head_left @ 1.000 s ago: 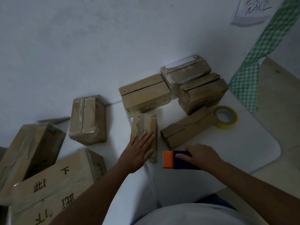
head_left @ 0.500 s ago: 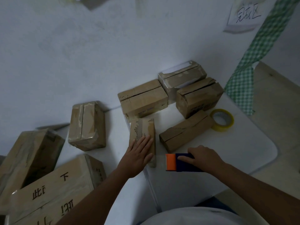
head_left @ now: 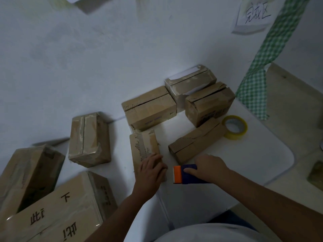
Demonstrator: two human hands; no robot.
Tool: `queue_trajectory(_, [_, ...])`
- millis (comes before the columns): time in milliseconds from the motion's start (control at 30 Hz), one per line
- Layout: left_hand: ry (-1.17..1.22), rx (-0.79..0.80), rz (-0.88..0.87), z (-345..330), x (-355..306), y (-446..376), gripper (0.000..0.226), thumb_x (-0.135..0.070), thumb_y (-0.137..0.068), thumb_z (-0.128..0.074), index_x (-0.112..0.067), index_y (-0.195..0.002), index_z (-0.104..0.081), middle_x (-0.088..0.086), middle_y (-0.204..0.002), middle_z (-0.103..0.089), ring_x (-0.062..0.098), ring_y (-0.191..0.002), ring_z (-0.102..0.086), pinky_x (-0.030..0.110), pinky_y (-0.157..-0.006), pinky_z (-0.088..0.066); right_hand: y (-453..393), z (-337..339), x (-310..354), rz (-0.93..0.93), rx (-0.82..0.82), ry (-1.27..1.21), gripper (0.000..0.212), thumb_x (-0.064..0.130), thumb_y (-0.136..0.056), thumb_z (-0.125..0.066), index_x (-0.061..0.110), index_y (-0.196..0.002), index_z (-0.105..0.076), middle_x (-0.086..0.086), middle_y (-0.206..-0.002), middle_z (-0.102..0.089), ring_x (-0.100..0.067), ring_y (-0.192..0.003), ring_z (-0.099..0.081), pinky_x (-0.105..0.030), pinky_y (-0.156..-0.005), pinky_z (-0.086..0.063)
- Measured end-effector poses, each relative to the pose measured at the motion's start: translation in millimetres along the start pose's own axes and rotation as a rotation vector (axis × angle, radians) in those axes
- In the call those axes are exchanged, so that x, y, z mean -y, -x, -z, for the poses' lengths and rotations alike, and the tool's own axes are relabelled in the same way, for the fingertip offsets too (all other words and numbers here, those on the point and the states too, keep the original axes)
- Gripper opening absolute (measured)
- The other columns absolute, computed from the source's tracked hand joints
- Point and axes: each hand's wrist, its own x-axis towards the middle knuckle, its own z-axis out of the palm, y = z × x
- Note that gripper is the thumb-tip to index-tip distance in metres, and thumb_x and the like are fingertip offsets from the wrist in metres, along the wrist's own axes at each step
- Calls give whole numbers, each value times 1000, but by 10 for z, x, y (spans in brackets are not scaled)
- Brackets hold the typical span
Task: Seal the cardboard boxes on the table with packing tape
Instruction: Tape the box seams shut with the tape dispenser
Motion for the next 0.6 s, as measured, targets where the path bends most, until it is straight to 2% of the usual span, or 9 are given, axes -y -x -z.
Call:
queue_trajectory(100, [-15,35,34,24,-27,-14,35,-42,-100,-35,-26,-110,-65,-2,-143,-49,21,-144,-28,40,-114,-21,-83,-36,166,-17,26,-3,58,70,-89,-40,20,-60,-38,4,-62,-40,-13,-62,-45,-26,-46,-26])
queue_trajectory(167, [-17,49,43,48,-23,-24,38,-43,-99,-33,-26,-110,-65,-2,-143,-49,21,-145,-28,37,-113,-19,-123,-54,176,-49,58,-29,58,68,-91,-39,18,-63,-42,4,-66,-44,-14,-67,-48,-26,-49,-29])
queue_trajectory(233, [-5,56,53,51,-9,-18,36,-43,-100,-34,-27,-109,-65,-4,-144,-48,19,-145,-26,34,-112,-19,-98,-79,12,-87,100,64,54,65,-92,-41,15,-80,-57,1,-83,-57,-16,-78,-56,-26,-59,-37])
queue_trajectory(300, [-1,56,54,52,-2,-8,35,-43,-100,-35,-27,-109,-65,-6,-143,-48,18,-145,-27,36,-111,-23,3,-144,-263,-138,138,133,55,65,-92,-43,14,-99,-62,-3,-101,-62,-18,-91,-61,-26,-67,-40])
queue_trajectory(400, [-26,39,51,25,-19,-23,36,-43,-100,-33,-26,-108,-65,-4,-141,-50,22,-144,-31,39,-109,-27,167,-245,-603,-247,94,33,54,68,-91,-40,16,-94,-55,-4,-101,-61,-18,-91,-62,-26,-67,-42])
queue_trajectory(433, [-30,35,48,15,-22,-23,37,-42,-100,-33,-26,-108,-65,-3,-141,-51,22,-143,-32,38,-109,-27,179,-290,-648,-255,63,25,53,66,-92,-41,15,-99,-55,-4,-103,-61,-19,-91,-61,-27,-68,-44])
queue_trajectory(500, [-14,35,47,16,-11,-13,37,-43,-100,-32,-26,-108,-65,-3,-141,-50,21,-143,-30,39,-108,-28,167,-415,-655,-233,24,-34,45,54,-97,-44,12,-112,-53,-6,-108,-62,-20,-94,-61,-29,-73,-47])
queue_trajectory(600, [11,44,57,39,-12,-1,36,-43,-100,-33,-27,-107,-65,-4,-142,-50,20,-141,-28,41,-108,-29,166,-618,-554,-209,58,-219,35,32,-102,-44,8,-126,-44,-10,-117,-60,-22,-101,-59,-32,-81,-48])
